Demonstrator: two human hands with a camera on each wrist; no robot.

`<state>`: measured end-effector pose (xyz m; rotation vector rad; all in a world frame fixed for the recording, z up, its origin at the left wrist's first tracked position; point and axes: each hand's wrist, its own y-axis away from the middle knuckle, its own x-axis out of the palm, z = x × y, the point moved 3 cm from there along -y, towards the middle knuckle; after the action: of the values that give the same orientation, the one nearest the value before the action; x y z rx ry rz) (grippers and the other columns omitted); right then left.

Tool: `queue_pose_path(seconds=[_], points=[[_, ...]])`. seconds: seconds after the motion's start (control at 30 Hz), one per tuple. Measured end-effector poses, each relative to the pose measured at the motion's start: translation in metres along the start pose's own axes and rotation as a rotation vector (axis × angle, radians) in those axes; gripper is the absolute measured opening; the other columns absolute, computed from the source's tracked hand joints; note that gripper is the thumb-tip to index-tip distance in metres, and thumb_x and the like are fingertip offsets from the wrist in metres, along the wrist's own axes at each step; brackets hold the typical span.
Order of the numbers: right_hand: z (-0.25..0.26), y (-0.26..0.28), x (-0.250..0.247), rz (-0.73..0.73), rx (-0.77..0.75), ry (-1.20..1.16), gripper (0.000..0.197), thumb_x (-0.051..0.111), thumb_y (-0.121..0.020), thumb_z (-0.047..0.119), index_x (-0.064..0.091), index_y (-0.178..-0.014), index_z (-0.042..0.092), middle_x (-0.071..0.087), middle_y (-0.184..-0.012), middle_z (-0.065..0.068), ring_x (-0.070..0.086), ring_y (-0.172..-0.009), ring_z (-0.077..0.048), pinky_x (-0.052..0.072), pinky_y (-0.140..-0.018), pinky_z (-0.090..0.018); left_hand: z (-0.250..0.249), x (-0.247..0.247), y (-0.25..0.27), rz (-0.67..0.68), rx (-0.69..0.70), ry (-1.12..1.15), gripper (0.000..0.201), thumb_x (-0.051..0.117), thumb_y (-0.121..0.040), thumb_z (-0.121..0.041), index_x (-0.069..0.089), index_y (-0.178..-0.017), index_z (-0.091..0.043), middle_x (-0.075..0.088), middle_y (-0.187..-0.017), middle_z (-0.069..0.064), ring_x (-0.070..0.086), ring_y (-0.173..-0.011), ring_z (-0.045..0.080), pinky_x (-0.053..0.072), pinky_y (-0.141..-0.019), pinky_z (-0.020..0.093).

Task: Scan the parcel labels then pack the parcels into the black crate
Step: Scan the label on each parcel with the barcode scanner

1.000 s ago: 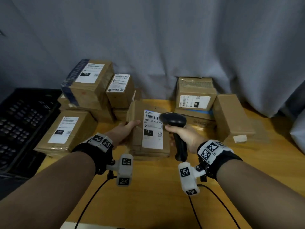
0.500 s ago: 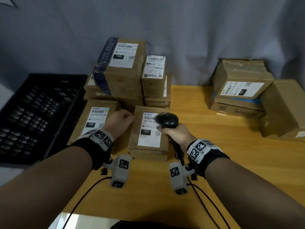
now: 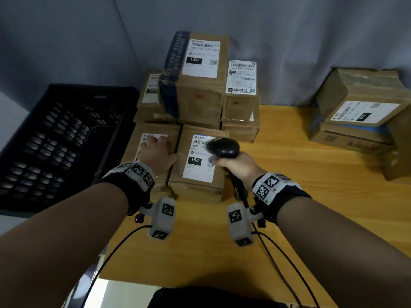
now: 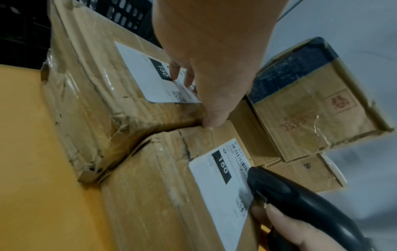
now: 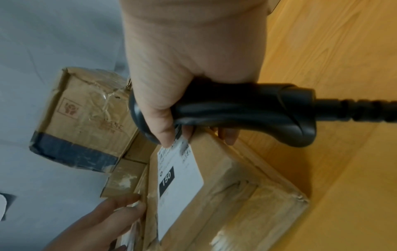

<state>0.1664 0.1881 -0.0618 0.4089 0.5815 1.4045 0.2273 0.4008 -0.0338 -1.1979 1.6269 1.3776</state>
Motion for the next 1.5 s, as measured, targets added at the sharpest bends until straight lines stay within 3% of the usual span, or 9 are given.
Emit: queue_pose_path(seconds=[0.13,0.37,0.53,0.7,0.83,0.93,1.17,1.43,1.5], points=[[0.004,0.0,-0.006,0.037,0.009,0.05,0.034,0.085,-0.07,0.032,0.069,-0.098,0.021,0.069,-0.099,0.001,0.06,-0.097,-0.018,0.047,-0.095,-0.037,-0.006,-0.003,-0.001,-0.013,0.014,-0.007,0.057,0.058,-0.089,-0.035,0.043,-0.138,-0.01,0.035,-0.142,0.021,0.03,-0.134,0.037,0.03,-0.108,0.043],[0.011,0.016,-0.043,-0.117,-0.041,0.079,0.03,0.083,-0.072,0.025,0.071,-0.098,0.014,0.07,-0.095,-0.008,0.065,-0.098,-0.028,0.052,-0.094,-0.046,-0.045,-0.013,0.011,-0.01,0.191,0.134,0.028,0.051,-0.094,-0.028,0.062,-0.112,-0.01,0.062,-0.116,0.011,0.055,-0.11,0.031,0.042,-0.09,0.036],[0.015,0.034,-0.097,-0.197,-0.084,0.072,0.029,0.083,-0.071,0.027,0.071,-0.094,0.014,0.072,-0.097,-0.014,0.068,-0.092,-0.029,0.055,-0.09,-0.048,-0.111,-0.021,0.028,0.054,0.377,0.199,0.031,0.048,-0.095,-0.022,0.048,-0.065,-0.016,0.05,-0.063,-0.001,0.049,-0.065,0.017,0.034,-0.062,0.027],[0.024,0.063,-0.178,-0.322,-0.165,0.061,0.019,0.079,-0.078,0.017,0.068,-0.092,0.011,0.07,-0.092,-0.014,0.067,-0.079,-0.022,0.056,-0.081,-0.041,-0.198,-0.028,0.05,0.059,0.489,0.282,0.024,0.053,-0.095,-0.022,0.065,-0.104,-0.004,0.065,-0.099,0.006,0.06,-0.094,0.021,0.046,-0.084,0.031],[0.026,0.089,-0.262,-0.434,-0.211,0.097,0.015,0.077,-0.077,0.018,0.068,-0.084,0.009,0.067,-0.078,-0.011,0.063,-0.072,-0.022,0.055,-0.076,-0.04,-0.269,-0.025,0.062,0.021,0.491,0.362,0.023,0.054,-0.092,-0.017,0.066,-0.104,-0.002,0.068,-0.106,0.015,0.062,-0.103,0.03,0.048,-0.093,0.038],[0.024,0.11,-0.333,-0.517,-0.244,0.175,0.015,0.076,-0.077,0.021,0.064,-0.076,0.013,0.062,-0.069,-0.005,0.06,-0.066,-0.021,0.048,-0.065,-0.032,-0.32,-0.017,0.078,-0.012,0.506,0.324,0.025,0.053,-0.094,-0.018,0.067,-0.108,-0.001,0.066,-0.115,0.016,0.058,-0.11,0.029,0.043,-0.093,0.032],[0.006,0.145,-0.48,-0.749,-0.243,0.105,0.015,0.075,-0.077,0.026,0.064,-0.079,0.016,0.066,-0.076,-0.004,0.066,-0.08,-0.026,0.052,-0.077,-0.037,-0.419,-0.002,0.108,-0.026,0.553,0.357,0.025,0.053,-0.095,-0.018,0.066,-0.109,-0.002,0.066,-0.113,0.012,0.058,-0.109,0.026,0.04,-0.089,0.029],[-0.033,0.124,-0.536,-0.531,-0.079,0.015,0.027,0.08,-0.074,0.036,0.062,-0.087,0.02,0.065,-0.09,-0.003,0.06,-0.091,-0.023,0.047,-0.09,-0.039,-0.483,0.058,0.106,0.194,0.459,0.484,0.023,0.054,-0.091,-0.025,0.062,-0.102,-0.006,0.062,-0.112,0.009,0.057,-0.102,0.024,0.046,-0.094,0.035],[-0.049,0.114,-0.538,-0.432,-0.01,-0.056,0.028,0.079,-0.075,0.039,0.059,-0.087,0.024,0.066,-0.095,-0.003,0.06,-0.087,-0.02,0.049,-0.081,-0.037,-0.497,0.076,0.11,0.299,0.43,0.53,0.018,0.051,-0.094,-0.03,0.055,-0.09,-0.012,0.056,-0.096,0.008,0.054,-0.091,0.021,0.045,-0.082,0.032]])
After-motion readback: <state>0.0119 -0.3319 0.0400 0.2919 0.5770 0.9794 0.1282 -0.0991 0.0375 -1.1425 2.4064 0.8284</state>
